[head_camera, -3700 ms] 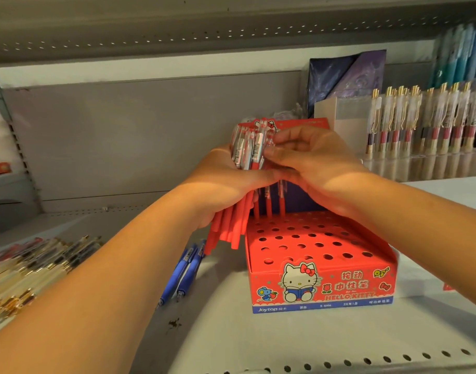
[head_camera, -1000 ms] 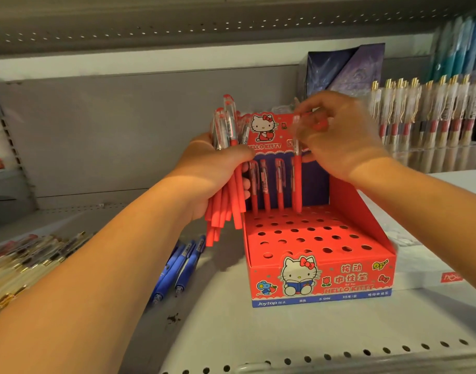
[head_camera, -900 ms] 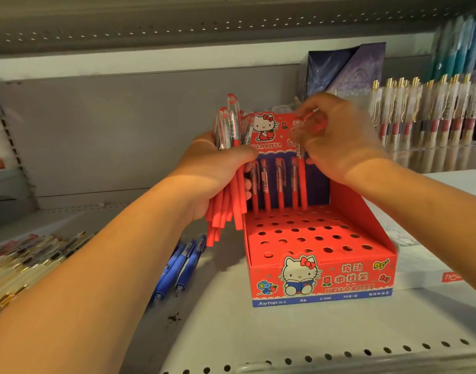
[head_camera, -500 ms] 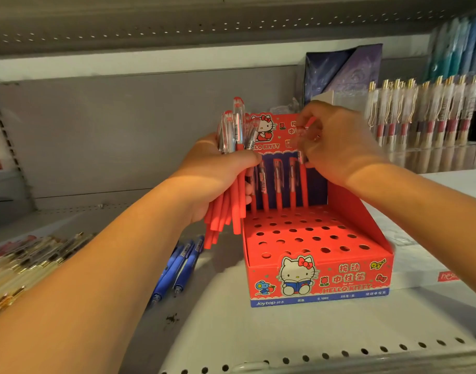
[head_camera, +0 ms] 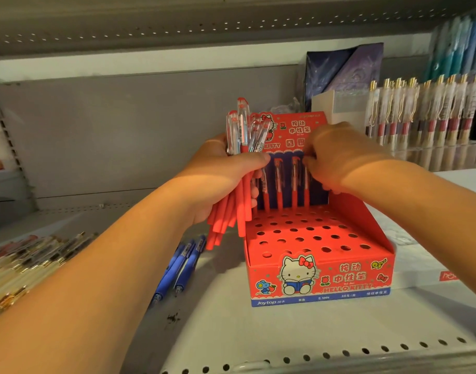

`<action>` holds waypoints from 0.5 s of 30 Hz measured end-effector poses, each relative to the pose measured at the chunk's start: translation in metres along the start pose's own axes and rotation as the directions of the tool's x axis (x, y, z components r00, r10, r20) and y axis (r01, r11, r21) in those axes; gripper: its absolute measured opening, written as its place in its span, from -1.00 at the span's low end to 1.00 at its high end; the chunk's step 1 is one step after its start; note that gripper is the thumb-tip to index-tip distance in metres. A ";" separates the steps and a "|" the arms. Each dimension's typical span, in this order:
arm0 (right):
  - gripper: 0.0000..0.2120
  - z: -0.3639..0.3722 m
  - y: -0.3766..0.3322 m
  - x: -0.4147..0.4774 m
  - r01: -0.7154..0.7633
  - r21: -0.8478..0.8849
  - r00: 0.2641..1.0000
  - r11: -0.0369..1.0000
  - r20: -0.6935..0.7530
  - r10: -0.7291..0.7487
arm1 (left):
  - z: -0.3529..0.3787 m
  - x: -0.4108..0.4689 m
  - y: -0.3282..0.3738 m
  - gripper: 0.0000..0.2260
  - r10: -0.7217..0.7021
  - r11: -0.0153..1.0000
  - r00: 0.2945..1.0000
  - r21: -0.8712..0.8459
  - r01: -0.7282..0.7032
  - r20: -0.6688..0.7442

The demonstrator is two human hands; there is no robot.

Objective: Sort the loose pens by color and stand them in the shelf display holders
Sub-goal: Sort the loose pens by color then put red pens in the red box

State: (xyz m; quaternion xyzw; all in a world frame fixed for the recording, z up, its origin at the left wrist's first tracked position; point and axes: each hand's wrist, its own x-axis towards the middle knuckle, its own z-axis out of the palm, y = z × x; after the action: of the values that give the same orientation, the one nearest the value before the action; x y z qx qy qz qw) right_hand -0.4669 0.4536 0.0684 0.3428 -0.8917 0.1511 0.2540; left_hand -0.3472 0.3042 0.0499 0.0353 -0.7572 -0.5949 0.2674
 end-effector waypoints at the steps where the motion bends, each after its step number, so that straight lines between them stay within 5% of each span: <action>1: -0.84 0.000 -0.001 0.001 0.005 0.034 0.998 0.999 -0.065 -0.003 | 0.000 0.000 0.000 -0.90 -0.003 1.000 1.000 -0.002 0.003 0.001; 3: -0.89 -0.003 -0.006 0.002 0.018 0.365 0.991 0.931 -0.131 0.032 | 0.001 -0.001 0.001 -0.90 -0.006 1.000 1.000 -0.003 0.006 0.008; 6: -0.94 -0.006 -0.019 -0.003 -0.030 0.886 0.999 0.462 0.019 0.028 | 0.002 -0.003 0.001 -0.90 -0.009 1.000 1.000 0.006 0.008 0.029; 9: -0.79 -0.004 -0.021 -0.008 -0.074 0.954 0.995 0.289 0.091 -0.047 | 0.003 -0.004 0.003 -0.90 0.001 1.000 0.999 -0.005 0.000 0.050; 15: -0.93 -0.001 -0.026 -0.009 -0.197 0.980 0.980 0.038 0.198 -0.007 | 0.006 -0.008 0.006 -0.86 -0.036 0.999 0.996 0.010 0.035 0.078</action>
State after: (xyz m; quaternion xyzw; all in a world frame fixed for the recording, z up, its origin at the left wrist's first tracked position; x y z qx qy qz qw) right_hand -0.4434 0.4402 0.0670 0.3732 -0.5761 0.7153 -0.1307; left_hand -0.3415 0.3138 0.0519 0.0264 -0.7691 -0.5970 0.2268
